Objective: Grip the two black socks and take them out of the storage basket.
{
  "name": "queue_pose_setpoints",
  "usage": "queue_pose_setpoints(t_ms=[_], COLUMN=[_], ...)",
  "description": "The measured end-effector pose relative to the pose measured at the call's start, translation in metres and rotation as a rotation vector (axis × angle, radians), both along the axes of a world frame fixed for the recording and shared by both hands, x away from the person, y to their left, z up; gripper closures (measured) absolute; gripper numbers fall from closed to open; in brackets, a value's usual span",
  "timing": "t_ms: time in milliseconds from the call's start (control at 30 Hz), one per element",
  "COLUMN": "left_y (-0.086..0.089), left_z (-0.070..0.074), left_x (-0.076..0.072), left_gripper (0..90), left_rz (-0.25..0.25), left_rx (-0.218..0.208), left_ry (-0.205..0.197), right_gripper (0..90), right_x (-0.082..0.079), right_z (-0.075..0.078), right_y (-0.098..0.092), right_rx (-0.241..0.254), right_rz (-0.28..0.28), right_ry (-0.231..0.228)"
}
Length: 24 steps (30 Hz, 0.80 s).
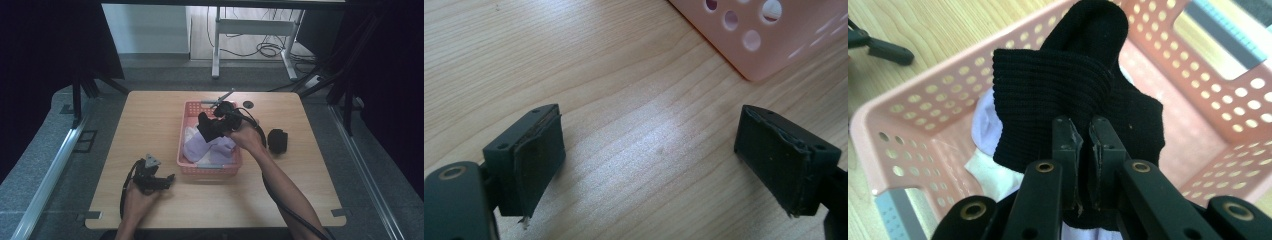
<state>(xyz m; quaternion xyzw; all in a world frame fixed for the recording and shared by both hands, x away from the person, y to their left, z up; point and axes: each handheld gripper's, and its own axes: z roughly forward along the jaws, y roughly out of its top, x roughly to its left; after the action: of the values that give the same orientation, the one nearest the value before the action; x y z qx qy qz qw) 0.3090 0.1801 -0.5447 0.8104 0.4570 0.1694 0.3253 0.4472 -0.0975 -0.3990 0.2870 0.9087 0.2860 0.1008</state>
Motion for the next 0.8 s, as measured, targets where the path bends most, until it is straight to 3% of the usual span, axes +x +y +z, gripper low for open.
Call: queue_pose_setpoints(t_ms=[500, 800], left_y=[0.0, 0.0], left_z=[0.0, 0.0], left_x=[0.0, 0.0], left_gripper=[12.4, 12.4], left_rz=[-0.001, 0.0], left_rx=[0.003, 0.003], left_ry=[0.001, 0.0], right_gripper=[83.2, 83.2], right_x=[-0.011, -0.015], right_z=[0.022, 0.032], right_y=[-0.022, -0.052], right_rx=[0.079, 0.117], right_rz=[-0.022, -0.077], right_ry=[-0.082, -0.125])
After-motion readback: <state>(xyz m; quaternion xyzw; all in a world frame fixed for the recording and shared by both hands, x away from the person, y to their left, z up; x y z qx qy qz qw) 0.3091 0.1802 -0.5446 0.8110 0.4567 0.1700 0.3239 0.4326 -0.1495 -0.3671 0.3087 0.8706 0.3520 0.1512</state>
